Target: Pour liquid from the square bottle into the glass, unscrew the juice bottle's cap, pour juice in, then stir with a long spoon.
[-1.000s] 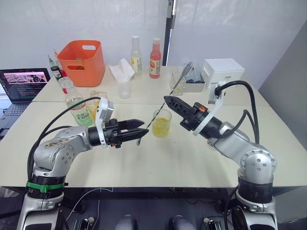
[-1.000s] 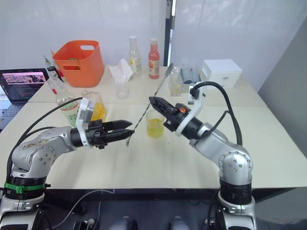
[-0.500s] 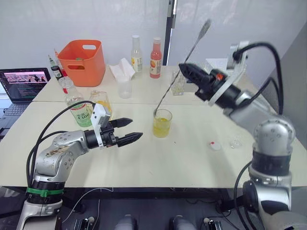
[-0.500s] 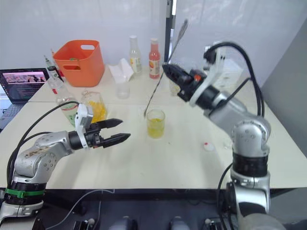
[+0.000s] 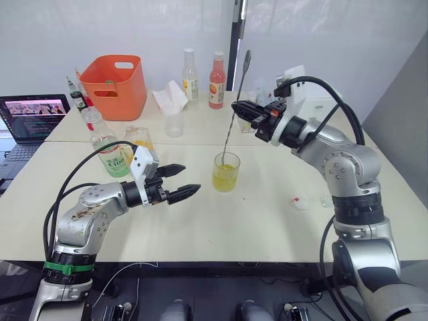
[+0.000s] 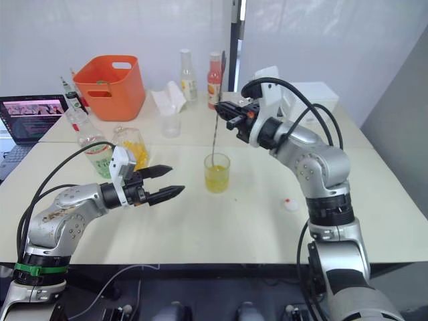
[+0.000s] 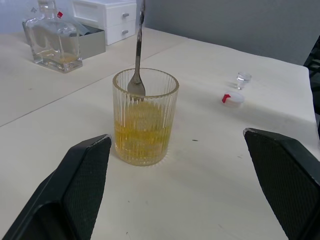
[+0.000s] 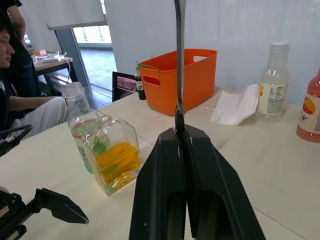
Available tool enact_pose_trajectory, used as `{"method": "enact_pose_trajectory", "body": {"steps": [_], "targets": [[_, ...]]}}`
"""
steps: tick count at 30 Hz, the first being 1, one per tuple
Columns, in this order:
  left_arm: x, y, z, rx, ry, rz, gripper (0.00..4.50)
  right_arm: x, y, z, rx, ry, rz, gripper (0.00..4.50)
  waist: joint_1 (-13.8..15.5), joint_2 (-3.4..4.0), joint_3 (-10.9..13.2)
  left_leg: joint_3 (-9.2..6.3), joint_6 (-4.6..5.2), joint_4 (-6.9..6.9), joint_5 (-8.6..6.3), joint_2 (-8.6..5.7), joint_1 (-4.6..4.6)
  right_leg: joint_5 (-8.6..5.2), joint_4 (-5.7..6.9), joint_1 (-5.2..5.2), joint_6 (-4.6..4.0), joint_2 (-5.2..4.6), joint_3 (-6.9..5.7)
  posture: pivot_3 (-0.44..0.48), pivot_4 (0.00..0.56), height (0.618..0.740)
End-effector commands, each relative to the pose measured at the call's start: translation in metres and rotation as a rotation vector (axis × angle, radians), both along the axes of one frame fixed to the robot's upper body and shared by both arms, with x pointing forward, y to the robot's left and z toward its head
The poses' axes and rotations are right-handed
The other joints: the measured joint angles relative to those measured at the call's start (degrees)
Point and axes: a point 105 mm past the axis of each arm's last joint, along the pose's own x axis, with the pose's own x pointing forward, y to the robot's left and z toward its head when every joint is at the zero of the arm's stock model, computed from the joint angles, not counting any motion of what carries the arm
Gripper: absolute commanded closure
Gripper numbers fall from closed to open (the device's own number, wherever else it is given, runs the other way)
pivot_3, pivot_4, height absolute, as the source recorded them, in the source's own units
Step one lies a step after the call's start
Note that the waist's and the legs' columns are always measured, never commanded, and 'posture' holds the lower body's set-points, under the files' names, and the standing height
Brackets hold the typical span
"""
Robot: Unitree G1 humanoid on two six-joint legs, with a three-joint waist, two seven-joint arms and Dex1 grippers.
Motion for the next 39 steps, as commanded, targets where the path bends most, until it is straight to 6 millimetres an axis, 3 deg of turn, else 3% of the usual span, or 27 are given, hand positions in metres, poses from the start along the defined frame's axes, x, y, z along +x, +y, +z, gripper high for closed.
{"method": "enact_pose_trajectory", "body": {"steps": [1,9,17,22,27,32,39], "targets": [[-0.001,-0.006,0.014,-0.008,-0.068,-0.019,0.02,0.002,0.004,0.012,0.01,-0.073,-0.004,4.5,0.0,0.0,0.0,0.0,0.0,0.0,0.0,0.0,0.0,0.0,0.0,0.0,0.0,0.0,0.0,0.0,0.15,0.715],[0.0,-0.01,0.014,-0.005,-0.07,-0.029,0.02,0.019,-0.008,-0.009,-0.115,-0.085,-0.086,4.5,0.0,0.01,0.0,0.0,0.0,0.0,0.0,-0.03,0.0,0.0,0.0,0.0,0.0,-0.03,-0.01,0.0,0.15,0.715],[-0.001,-0.011,0.012,-0.007,-0.064,-0.037,0.02,0.003,-0.009,-0.017,-0.204,-0.067,-0.016,4.5,0.1,0.01,0.0,-0.01,0.0,0.0,0.0,-0.03,0.0,0.01,0.0,0.0,0.01,-0.05,-0.01,0.0,0.15,0.715],[-0.002,-0.011,0.011,-0.007,-0.062,-0.035,0.02,-0.009,0.011,-0.009,-0.12,-0.043,0.066,4.5,-0.1,0.01,0.0,-0.01,0.0,-0.01,0.0,-0.02,0.0,0.01,0.01,-0.01,0.01,0.0,-0.01,0.0,0.15,0.715],[-0.001,-0.011,0.012,-0.01,-0.066,-0.031,0.02,0.002,0.016,-0.005,-0.048,-0.043,0.039,4.5,-0.1,0.01,0.0,-0.01,0.0,-0.01,0.0,-0.03,0.01,0.01,0.02,-0.03,0.0,0.0,-0.01,0.0,0.15,0.715],[-0.002,-0.01,0.013,-0.008,-0.072,-0.031,0.02,0.021,0.007,0.001,0.031,-0.07,-0.019,4.5,0.0,0.02,0.0,0.0,0.0,-0.01,0.0,-0.04,0.0,0.01,0.01,-0.01,0.01,-0.03,-0.02,0.0,0.15,0.715],[-0.004,-0.009,0.014,-0.008,-0.077,-0.027,0.02,0.023,0.0,-0.013,-0.118,-0.086,-0.028,4.5,-0.1,0.04,0.0,0.01,0.0,-0.03,0.0,-0.04,0.0,0.01,0.02,-0.04,0.0,-0.02,-0.01,0.0,0.15,0.715]]}}
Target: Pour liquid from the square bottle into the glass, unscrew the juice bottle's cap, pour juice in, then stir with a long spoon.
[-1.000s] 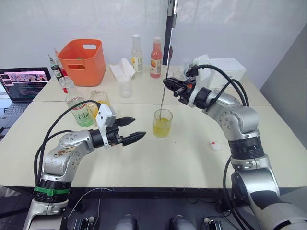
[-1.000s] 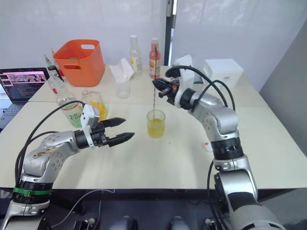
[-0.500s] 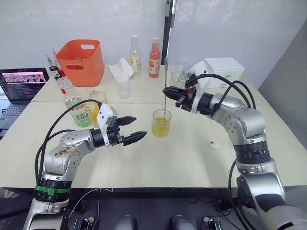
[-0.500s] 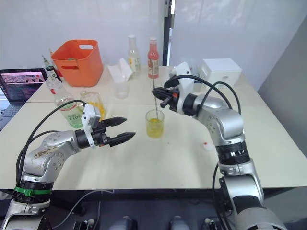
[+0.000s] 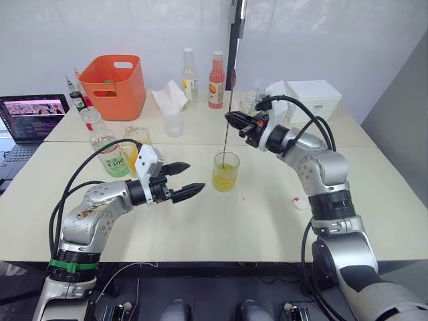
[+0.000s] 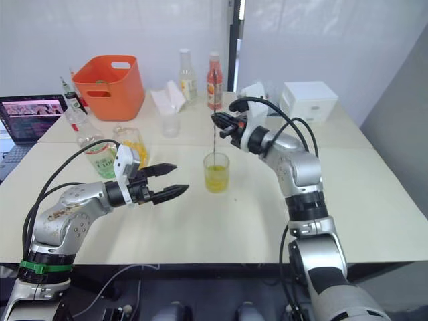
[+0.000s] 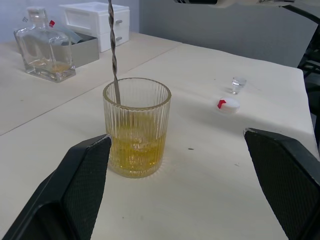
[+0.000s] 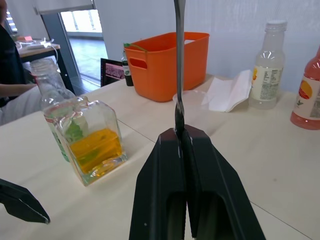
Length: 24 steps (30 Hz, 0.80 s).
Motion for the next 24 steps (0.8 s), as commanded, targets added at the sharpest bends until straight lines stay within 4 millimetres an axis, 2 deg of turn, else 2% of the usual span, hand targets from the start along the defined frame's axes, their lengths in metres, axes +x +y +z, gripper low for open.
{"method": "enact_pose_trajectory", "body": {"steps": [1,4,7,11,15,18,24], "targets": [[-0.004,0.0,0.011,-0.005,-0.054,-0.002,0.02,-0.009,-0.001,0.013,-0.057,-0.075,0.026,4.5,0.0,0.0,0.0,0.0,0.0,0.0,0.0,0.01,0.0,0.0,0.0,0.0,0.0,0.0,0.0,0.0,0.15,0.715],[-0.005,0.001,0.011,-0.006,-0.053,0.003,0.02,-0.022,0.002,0.008,-0.095,-0.062,0.082,4.5,0.0,0.0,0.0,-0.01,0.0,0.0,0.0,0.02,0.0,0.0,0.0,0.0,0.0,0.0,0.0,0.0,0.15,0.715],[-0.006,0.002,0.01,-0.007,-0.051,0.01,0.02,-0.037,0.014,0.008,-0.075,-0.048,0.156,4.5,0.1,0.0,0.0,-0.02,0.0,-0.01,0.0,0.03,0.0,0.0,-0.01,0.01,0.0,-0.02,0.0,0.0,0.15,0.715],[-0.007,0.002,0.009,-0.008,-0.049,0.013,0.02,-0.041,0.025,0.012,-0.015,-0.043,0.176,4.5,-0.2,0.0,0.0,-0.02,0.0,-0.01,0.0,0.03,0.03,0.0,0.01,0.01,0.0,0.02,0.0,0.0,0.15,0.715],[-0.006,0.002,0.009,-0.013,-0.049,0.021,0.02,-0.019,0.014,0.015,0.108,-0.051,0.093,4.5,-0.1,0.0,0.0,-0.01,0.0,-0.01,0.0,0.02,0.03,0.0,0.01,0.02,0.0,-0.01,0.0,0.0,0.15,0.715],[-0.006,0.003,0.01,-0.009,-0.051,0.021,0.02,-0.005,0.002,0.012,0.094,-0.07,0.018,4.5,0.2,0.01,0.0,-0.01,0.0,-0.01,0.0,0.0,0.02,0.0,0.0,0.02,0.0,-0.03,-0.01,0.0,0.15,0.715],[-0.007,0.004,0.011,-0.006,-0.055,0.019,0.02,-0.005,-0.009,0.007,0.006,-0.083,0.004,4.5,0.1,0.02,0.0,-0.01,0.0,-0.01,0.0,0.0,0.01,0.0,-0.01,0.01,0.0,-0.05,-0.01,0.0,0.15,0.715]]}}
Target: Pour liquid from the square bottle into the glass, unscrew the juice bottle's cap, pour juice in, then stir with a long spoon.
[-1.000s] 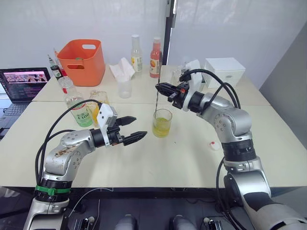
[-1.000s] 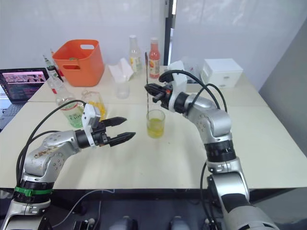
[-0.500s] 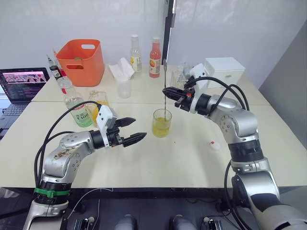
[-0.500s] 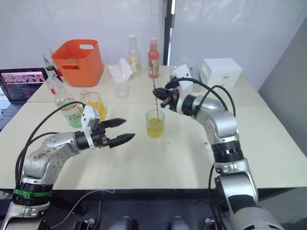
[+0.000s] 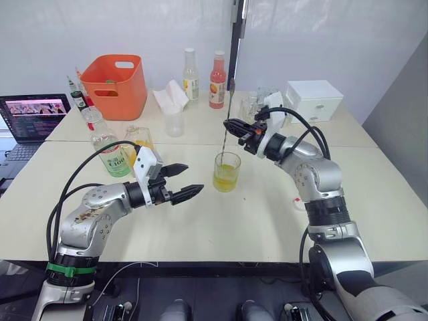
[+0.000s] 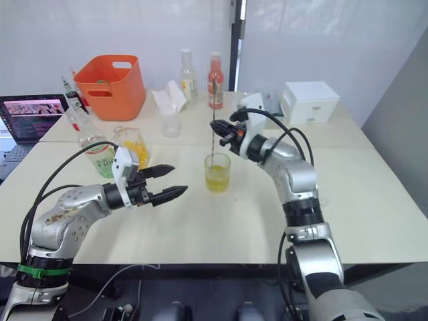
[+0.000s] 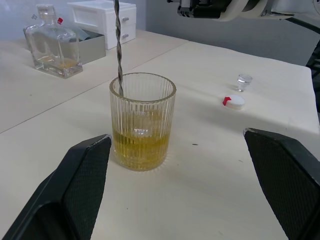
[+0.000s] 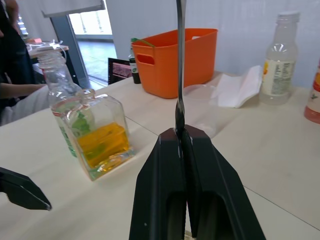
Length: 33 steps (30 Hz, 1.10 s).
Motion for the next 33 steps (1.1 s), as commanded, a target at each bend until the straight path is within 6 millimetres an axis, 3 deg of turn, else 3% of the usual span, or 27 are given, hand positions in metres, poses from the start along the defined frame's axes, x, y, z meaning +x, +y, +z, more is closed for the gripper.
{"method": "enact_pose_trajectory", "body": {"steps": [1,4,10,15,21,33], "targets": [[-0.004,0.001,0.013,-0.011,-0.054,-0.007,0.02,-0.009,-0.005,0.019,-0.037,-0.086,0.015,4.5,-0.1,0.0,0.0,0.0,0.0,0.0,0.0,0.0,0.0,0.0,0.0,0.0,0.0,0.0,0.0,0.0,0.15,0.715],[-0.004,0.001,0.013,-0.013,-0.053,-0.008,0.02,-0.017,-0.006,0.019,-0.058,-0.08,0.047,4.5,-0.1,0.0,0.0,0.0,0.0,0.0,0.0,0.01,0.01,0.0,0.0,0.0,0.0,0.03,0.0,0.0,0.15,0.715],[-0.005,0.001,0.012,-0.013,-0.05,-0.006,0.02,-0.033,0.011,0.017,-0.047,-0.047,0.132,4.5,-0.1,0.0,0.0,0.0,0.0,0.0,0.0,0.02,0.01,0.0,0.0,0.01,0.0,0.03,0.0,0.0,0.15,0.715],[-0.006,0.0,0.011,-0.015,-0.048,-0.006,0.02,-0.026,0.016,0.022,0.037,-0.06,0.096,4.5,-0.5,0.01,0.0,0.01,0.0,-0.01,0.0,0.02,0.03,0.0,0.01,-0.01,0.0,0.07,0.01,0.0,0.15,0.715],[-0.006,-0.001,0.011,-0.022,-0.044,-0.005,0.02,-0.01,0.007,0.032,0.121,-0.081,0.036,4.5,-0.4,0.02,0.0,0.01,-0.01,-0.02,0.0,0.02,0.03,0.0,0.01,-0.02,-0.01,0.04,0.02,0.0,0.15,0.715],[-0.006,0.0,0.009,-0.021,-0.039,0.0,0.02,-0.015,0.001,0.031,0.093,-0.089,0.052,4.5,-0.2,0.02,0.0,0.0,0.0,-0.03,0.0,0.02,0.02,0.0,0.0,-0.01,-0.01,0.0,0.01,0.0,0.15,0.715]]}}
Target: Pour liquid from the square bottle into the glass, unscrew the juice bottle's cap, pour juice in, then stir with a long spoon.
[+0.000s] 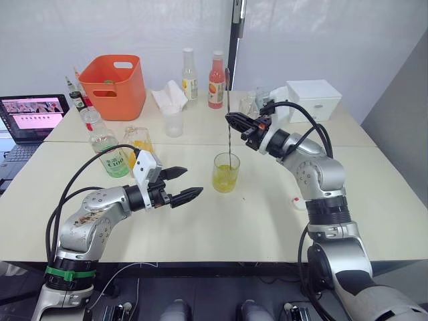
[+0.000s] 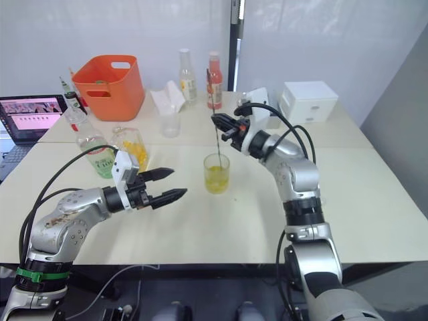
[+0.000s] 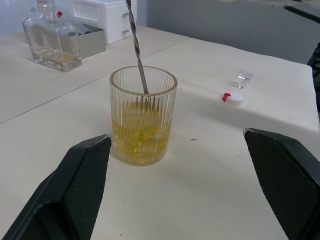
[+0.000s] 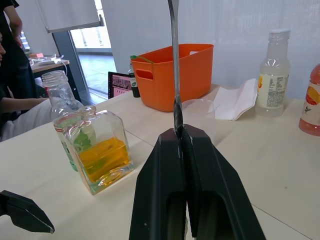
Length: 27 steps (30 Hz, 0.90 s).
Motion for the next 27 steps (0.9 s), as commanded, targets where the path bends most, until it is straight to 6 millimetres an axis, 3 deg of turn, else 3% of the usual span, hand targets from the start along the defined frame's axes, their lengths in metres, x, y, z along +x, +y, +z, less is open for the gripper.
{"method": "enact_pose_trajectory", "body": {"steps": [1,10,17,27], "targets": [[-0.003,-0.001,0.015,-0.019,-0.054,-0.016,0.02,-0.014,-0.004,0.022,0.011,-0.085,0.024,4.5,0.1,0.0,0.0,0.0,0.0,0.0,0.0,0.0,0.0,0.0,0.0,0.0,0.0,0.0,0.0,0.0,0.15,0.715],[-0.003,-0.002,0.014,-0.015,-0.053,-0.028,0.02,-0.033,-0.007,0.043,0.071,-0.188,0.056,4.5,0.1,0.01,0.0,-0.01,0.0,0.0,0.0,0.01,0.0,0.0,0.0,0.0,0.0,0.01,0.0,0.0,0.15,0.715],[-0.003,-0.001,0.015,-0.012,-0.057,-0.022,0.02,-0.03,-0.003,0.026,0.099,-0.144,0.044,4.5,0.1,0.01,0.0,0.0,0.0,0.0,0.0,0.0,0.01,0.0,0.0,0.01,0.0,0.0,0.0,0.0,0.15,0.715],[-0.004,-0.001,0.013,-0.015,-0.05,-0.018,0.02,-0.025,0.0,0.026,0.151,-0.127,0.033,4.5,0.1,0.01,0.0,0.0,0.0,0.0,0.0,0.0,0.0,0.0,0.01,0.0,0.0,0.0,0.0,0.0,0.15,0.715]]}}
